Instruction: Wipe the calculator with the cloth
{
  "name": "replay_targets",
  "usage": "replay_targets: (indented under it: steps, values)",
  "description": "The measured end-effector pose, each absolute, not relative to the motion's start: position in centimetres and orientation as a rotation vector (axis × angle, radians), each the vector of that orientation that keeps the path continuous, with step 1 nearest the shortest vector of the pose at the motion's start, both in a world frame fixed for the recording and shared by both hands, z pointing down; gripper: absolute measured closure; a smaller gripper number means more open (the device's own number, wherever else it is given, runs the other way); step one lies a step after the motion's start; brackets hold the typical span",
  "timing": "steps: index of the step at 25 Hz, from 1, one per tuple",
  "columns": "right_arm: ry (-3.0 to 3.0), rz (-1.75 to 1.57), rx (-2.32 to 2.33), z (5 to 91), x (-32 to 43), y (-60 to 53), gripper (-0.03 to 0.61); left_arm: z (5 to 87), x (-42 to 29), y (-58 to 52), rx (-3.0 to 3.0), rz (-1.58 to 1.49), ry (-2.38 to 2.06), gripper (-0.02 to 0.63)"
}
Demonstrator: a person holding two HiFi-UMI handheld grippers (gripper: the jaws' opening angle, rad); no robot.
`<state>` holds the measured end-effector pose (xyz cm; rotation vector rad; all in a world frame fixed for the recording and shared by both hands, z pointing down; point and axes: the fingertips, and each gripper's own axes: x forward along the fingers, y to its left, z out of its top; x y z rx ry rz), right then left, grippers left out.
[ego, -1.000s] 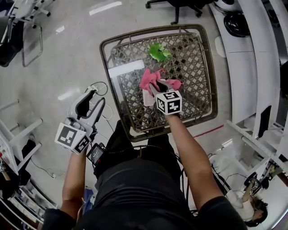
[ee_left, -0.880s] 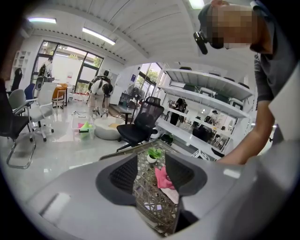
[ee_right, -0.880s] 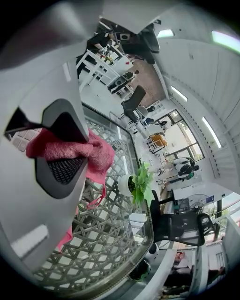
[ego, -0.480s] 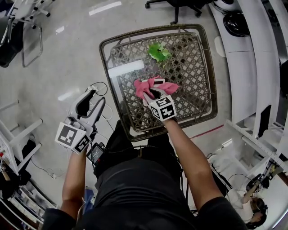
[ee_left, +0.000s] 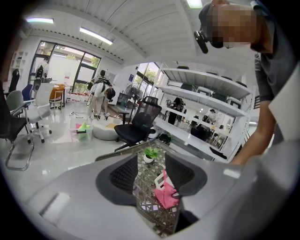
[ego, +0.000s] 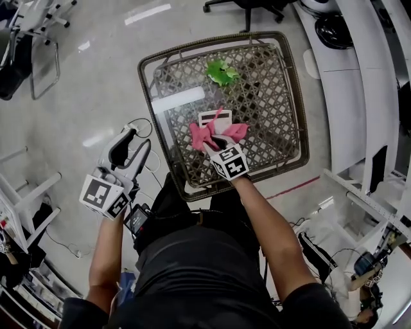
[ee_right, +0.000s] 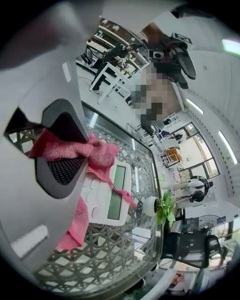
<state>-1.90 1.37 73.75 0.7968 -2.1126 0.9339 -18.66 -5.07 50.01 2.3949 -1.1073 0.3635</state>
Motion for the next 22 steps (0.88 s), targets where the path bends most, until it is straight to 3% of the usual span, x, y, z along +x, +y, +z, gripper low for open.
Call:
replay_targets:
  steps: [22]
  values:
    - [-1.979,1.107,1.043,74.5,7.3,2.1,0.483,49.9,-14.8,-5.5,2.444,0.403,-1.021,0.402]
